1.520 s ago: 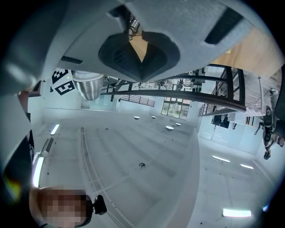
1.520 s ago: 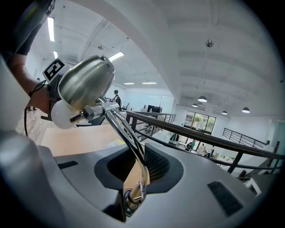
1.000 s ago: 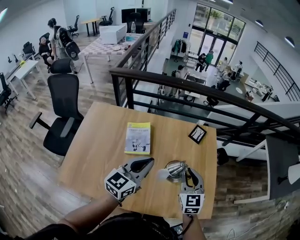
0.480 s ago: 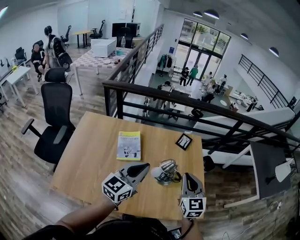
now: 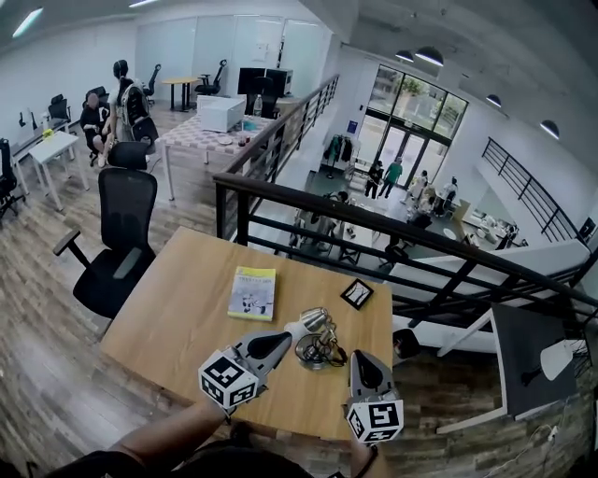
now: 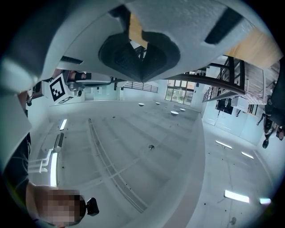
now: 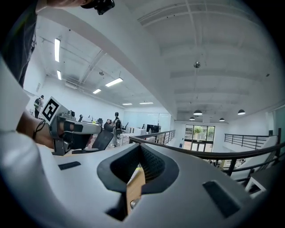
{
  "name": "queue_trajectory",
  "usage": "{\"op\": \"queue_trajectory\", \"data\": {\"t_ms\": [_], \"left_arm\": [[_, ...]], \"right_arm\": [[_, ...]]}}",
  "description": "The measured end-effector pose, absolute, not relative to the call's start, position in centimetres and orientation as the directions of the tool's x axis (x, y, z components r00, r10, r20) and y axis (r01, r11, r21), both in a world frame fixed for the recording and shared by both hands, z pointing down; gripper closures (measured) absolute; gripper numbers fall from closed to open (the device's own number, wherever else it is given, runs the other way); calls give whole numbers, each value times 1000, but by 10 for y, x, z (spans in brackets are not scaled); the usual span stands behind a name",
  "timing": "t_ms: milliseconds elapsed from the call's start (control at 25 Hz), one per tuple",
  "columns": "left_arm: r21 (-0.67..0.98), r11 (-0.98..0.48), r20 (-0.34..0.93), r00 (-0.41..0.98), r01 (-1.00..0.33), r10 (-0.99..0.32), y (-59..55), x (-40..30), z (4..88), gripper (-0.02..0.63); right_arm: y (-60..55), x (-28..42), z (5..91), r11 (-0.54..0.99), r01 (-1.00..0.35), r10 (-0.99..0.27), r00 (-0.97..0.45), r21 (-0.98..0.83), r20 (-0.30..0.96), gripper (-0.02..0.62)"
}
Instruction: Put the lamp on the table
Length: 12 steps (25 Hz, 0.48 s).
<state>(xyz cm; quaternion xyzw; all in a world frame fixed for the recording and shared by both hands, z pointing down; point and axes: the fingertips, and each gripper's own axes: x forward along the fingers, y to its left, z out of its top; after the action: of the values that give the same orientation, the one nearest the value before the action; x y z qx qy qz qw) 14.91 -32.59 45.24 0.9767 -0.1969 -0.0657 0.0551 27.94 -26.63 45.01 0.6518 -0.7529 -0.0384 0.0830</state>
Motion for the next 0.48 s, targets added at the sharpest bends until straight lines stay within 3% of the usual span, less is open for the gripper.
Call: {"op": "queue_trajectory", "data": {"t_ms": [480], "left_arm": [[140,-890,-57,894,-434,-445,-179,168,473,598]], "right_arm": [[-139,275,461,238,-967,-971,-233,88,59,578]]}}
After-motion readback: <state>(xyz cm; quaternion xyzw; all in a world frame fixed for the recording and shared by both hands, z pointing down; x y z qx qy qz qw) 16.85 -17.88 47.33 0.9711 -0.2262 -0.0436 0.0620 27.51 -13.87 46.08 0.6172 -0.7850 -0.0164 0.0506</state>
